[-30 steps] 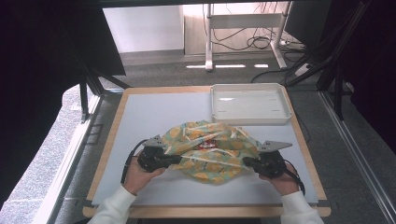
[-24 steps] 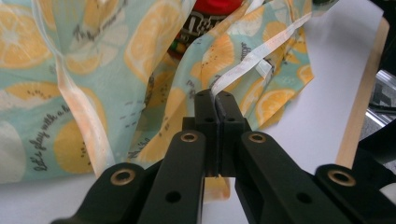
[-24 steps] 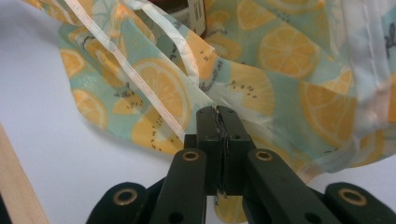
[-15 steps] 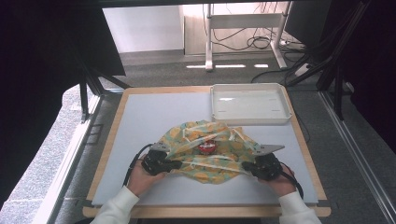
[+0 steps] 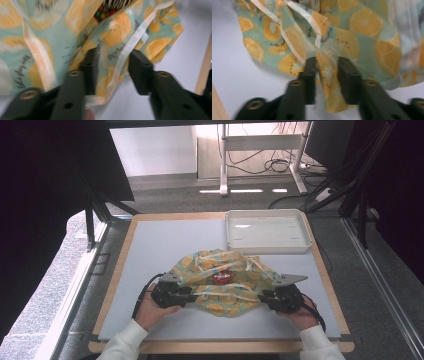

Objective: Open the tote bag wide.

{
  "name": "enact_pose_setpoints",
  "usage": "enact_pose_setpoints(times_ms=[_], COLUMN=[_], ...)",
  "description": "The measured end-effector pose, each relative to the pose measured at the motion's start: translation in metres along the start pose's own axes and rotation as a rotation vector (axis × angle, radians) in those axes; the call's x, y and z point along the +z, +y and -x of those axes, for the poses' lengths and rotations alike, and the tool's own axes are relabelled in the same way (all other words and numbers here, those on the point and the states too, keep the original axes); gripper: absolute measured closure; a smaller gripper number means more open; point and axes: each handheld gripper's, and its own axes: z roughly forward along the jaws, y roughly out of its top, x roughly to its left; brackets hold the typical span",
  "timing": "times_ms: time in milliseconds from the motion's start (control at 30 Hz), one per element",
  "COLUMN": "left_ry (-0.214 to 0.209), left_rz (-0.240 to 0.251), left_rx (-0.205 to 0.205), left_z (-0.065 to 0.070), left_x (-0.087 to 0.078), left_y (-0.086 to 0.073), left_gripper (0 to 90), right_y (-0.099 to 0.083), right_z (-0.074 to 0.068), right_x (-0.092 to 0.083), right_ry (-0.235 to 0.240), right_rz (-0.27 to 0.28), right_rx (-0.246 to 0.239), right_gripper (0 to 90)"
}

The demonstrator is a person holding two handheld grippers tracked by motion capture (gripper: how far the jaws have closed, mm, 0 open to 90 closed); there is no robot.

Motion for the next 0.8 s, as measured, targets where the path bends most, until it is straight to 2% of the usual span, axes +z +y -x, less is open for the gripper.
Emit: enact_pose_setpoints(times_ms=[33,100,133,300,333,400,567,667,800], left_ry=[0.002,0.002,-0.008,-0.036,-0.035,-0.034,-0.012,0.018,0.050], left_rz=[0.022,0.060,0.092,0.128,0.148,0.154,0.176,0.166,0.153], left_rx=[0.009,0.029,0.035,0.048,0.052,0.056,0.031,0.011,0.006], left_z=[0.002,0.004,0.005,0.007,0.009,0.009,0.008,0.006,0.006], left_x=[-0.004,-0.012,-0.019,-0.031,-0.035,-0.037,-0.040,-0.037,-0.033], left_y=[0.001,0.004,0.007,0.012,0.015,0.016,0.020,0.022,0.026], left_gripper=[53.8,48.4,43.7,36.0,33.7,32.5,33.5,36.4,40.3], right_y=[0.000,0.003,0.005,0.009,0.012,0.015,0.022,0.030,0.035], right_z=[0.000,-0.002,-0.003,-0.004,-0.006,-0.007,-0.010,-0.012,-0.014], right_x=[0.000,-0.004,-0.007,-0.015,-0.018,-0.020,-0.023,-0.024,-0.021], right_ry=[0.000,-0.014,-0.026,-0.029,-0.034,-0.039,-0.052,-0.065,-0.058], right_rz=[0.000,0.028,0.059,0.104,0.120,0.129,0.149,0.151,0.150], right_rx=[0.000,-0.009,-0.007,-0.003,-0.004,-0.004,0.005,0.005,0.000], right_gripper=[62.9,53.2,47.0,38.0,35.1,32.9,32.0,35.0,39.0])
